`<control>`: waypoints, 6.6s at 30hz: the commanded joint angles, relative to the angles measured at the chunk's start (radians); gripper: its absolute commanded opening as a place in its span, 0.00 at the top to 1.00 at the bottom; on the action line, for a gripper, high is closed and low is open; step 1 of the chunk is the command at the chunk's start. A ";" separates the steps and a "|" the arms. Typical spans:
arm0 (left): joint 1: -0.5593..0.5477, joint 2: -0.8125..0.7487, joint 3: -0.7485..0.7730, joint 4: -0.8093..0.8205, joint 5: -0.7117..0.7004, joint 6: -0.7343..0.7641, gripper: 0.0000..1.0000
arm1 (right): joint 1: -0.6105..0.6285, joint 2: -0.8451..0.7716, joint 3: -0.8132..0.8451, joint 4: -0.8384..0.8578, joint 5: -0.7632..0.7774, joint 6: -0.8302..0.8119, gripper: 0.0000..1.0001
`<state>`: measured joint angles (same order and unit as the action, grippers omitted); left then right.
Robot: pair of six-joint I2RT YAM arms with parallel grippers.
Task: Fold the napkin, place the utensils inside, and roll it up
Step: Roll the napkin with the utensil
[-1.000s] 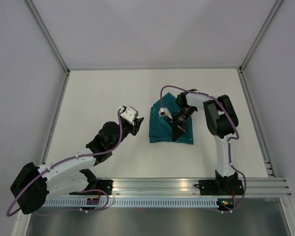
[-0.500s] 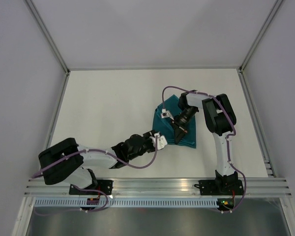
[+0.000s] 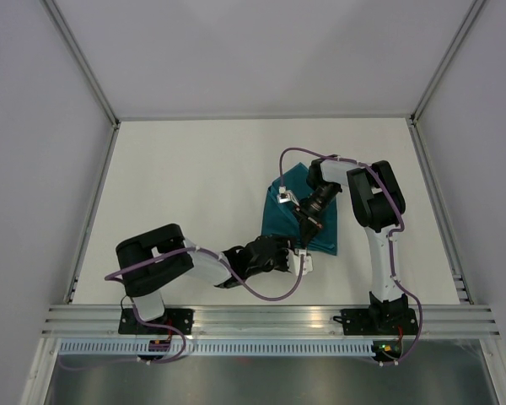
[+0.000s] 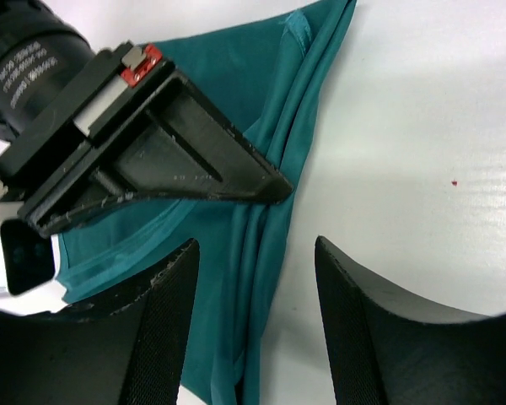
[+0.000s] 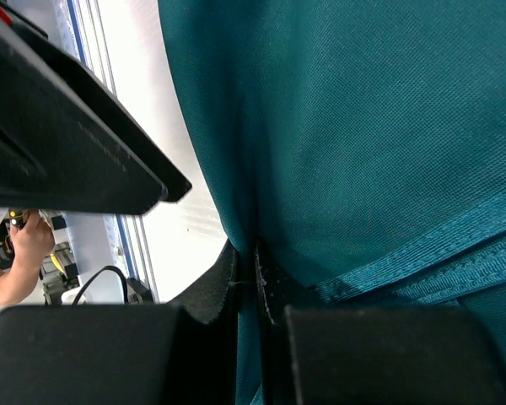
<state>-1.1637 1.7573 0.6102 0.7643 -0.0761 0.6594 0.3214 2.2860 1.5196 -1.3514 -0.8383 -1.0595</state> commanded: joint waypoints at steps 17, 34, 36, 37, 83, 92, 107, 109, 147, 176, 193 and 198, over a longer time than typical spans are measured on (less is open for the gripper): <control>0.061 0.103 0.178 -0.224 0.157 0.028 0.39 | -0.019 0.049 0.002 0.138 0.122 -0.088 0.95; 0.104 0.165 0.258 -0.434 0.211 -0.055 0.59 | -0.019 0.055 0.010 0.121 0.120 -0.099 0.96; 0.104 0.176 0.269 -0.471 0.223 -0.067 0.65 | -0.019 0.056 0.013 0.118 0.120 -0.100 0.96; 0.104 0.177 0.275 -0.479 0.225 -0.079 0.71 | -0.019 0.055 0.013 0.118 0.120 -0.100 0.96; 0.384 0.376 0.513 -0.755 1.061 -0.644 0.98 | -0.234 -0.867 -0.637 0.828 0.005 0.064 0.48; 0.420 0.444 0.559 -0.758 1.131 -0.710 0.98 | 0.039 -1.036 -0.910 1.089 0.221 0.082 0.43; 0.432 0.481 0.582 -0.755 1.130 -0.745 0.98 | 0.260 -0.999 -0.967 1.144 0.324 0.108 0.43; 0.434 0.482 0.582 -0.754 1.130 -0.745 0.98 | 0.274 -0.975 -0.966 1.157 0.343 0.112 0.44; 0.530 0.203 0.352 -0.364 0.790 -0.975 0.66 | 0.139 -0.403 -0.529 0.486 0.093 -0.065 0.85; 0.038 -0.203 -0.118 0.086 -0.071 -0.298 0.44 | 0.036 -0.112 -0.260 0.232 0.007 -0.109 0.85; -0.113 0.091 -0.017 0.104 -0.097 0.000 0.38 | 0.033 -0.102 -0.250 0.230 0.007 -0.099 0.86; -0.116 0.099 0.009 -0.008 -0.053 0.011 0.49 | 0.031 -0.099 -0.245 0.229 0.007 -0.097 0.86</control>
<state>-1.2720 1.8378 0.5934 0.8501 -0.1734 0.6121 0.3595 2.1532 1.2598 -1.2247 -0.9123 -1.0966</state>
